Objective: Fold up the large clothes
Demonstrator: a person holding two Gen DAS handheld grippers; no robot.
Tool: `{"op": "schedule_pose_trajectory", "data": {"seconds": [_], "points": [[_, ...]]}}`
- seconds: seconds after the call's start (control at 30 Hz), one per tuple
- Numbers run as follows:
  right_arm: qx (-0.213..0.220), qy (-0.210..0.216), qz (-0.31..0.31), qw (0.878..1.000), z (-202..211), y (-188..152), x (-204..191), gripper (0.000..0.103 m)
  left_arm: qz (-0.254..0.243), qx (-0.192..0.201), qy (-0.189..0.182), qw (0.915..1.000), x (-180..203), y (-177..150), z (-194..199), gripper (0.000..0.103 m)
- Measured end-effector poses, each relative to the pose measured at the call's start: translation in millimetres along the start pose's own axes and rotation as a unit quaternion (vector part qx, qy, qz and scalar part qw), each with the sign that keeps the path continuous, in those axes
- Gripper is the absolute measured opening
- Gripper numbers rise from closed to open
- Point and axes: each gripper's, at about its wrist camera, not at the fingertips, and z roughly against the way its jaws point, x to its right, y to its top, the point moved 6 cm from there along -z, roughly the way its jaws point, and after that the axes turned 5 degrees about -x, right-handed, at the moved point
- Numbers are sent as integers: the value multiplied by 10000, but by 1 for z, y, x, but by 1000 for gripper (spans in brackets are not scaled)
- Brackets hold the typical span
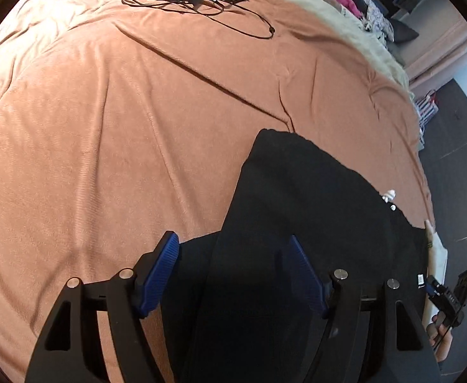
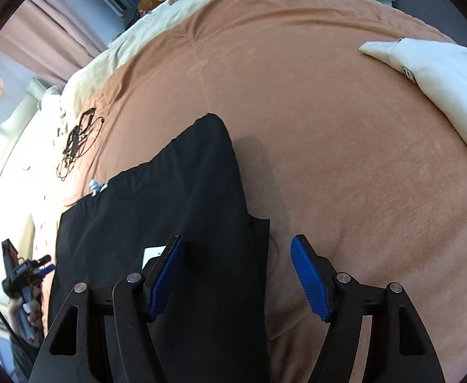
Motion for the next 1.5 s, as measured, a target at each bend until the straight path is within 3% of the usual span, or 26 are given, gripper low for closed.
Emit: {"op": "schedule_pose_trajectory", "data": {"seconds": [0.07, 0.17, 0.23, 0.27, 0.33, 0.37, 0.47, 0.5, 0.7, 0.83, 0.9, 1.0, 1.1, 1.27, 1.37, 1.43, 1.5], "points": [[30, -4, 24, 10000, 1, 1, -2, 70, -70, 5, 155, 9999, -2, 0, -1, 64], [67, -39, -8, 10000, -1, 3, 0, 68, -125, -176, 159, 9996, 0, -1, -14, 43], [51, -57, -56, 10000, -5, 5, 2, 64, -111, -342, 135, 9993, 0, -3, -25, 40], [29, -35, -84, 10000, -8, 6, 2, 58, -126, -386, 162, 9990, -1, -5, -31, 39], [-28, 3, -98, 9999, -16, 9, 2, 46, -147, -416, 169, 9989, 0, -8, -35, 24], [-55, 14, -88, 9999, -19, 10, 1, 35, -198, -388, 215, 9988, 1, -9, -33, 12], [-30, 40, -74, 10000, -24, 14, -3, 10, -277, -253, 181, 9991, 4, -13, -22, 6], [12, 63, -77, 9999, -22, 16, -5, 9, -268, -184, 206, 9993, 4, -14, -15, 5], [145, 4, 228, 9996, -13, 20, -29, 8, -142, 98, 85, 9998, -6, -22, 19, 5], [104, 0, 297, 9995, -12, 23, -37, 10, -91, 124, 239, 9996, -14, -28, 21, 5], [1, -156, 256, 9996, -17, 23, -37, 29, -37, 103, 346, 9993, -17, -27, 15, 5], [44, -142, 88, 9999, -11, 22, -31, 47, 82, 76, 379, 9992, -23, -29, 7, 5], [161, -109, 32, 9998, 6, 17, -26, 55, 102, 80, 437, 9990, -23, -29, 1, 5], [258, -29, 93, 9996, 35, 3, -22, 56, 255, 12, 332, 9991, -23, -31, 5, 7], [242, 40, 197, 9995, 47, -12, -25, 59, 432, 46, 131, 9990, -28, -38, 20, 17], [221, 68, 293, 9993, 52, -24, -28, 59, 452, 100, 89, 9989, -32, -45, 31, 32], [187, 96, 386, 9990, 54, -35, -32, 59, 438, 265, 86, 9987, -35, -55, 46, 59]]}}
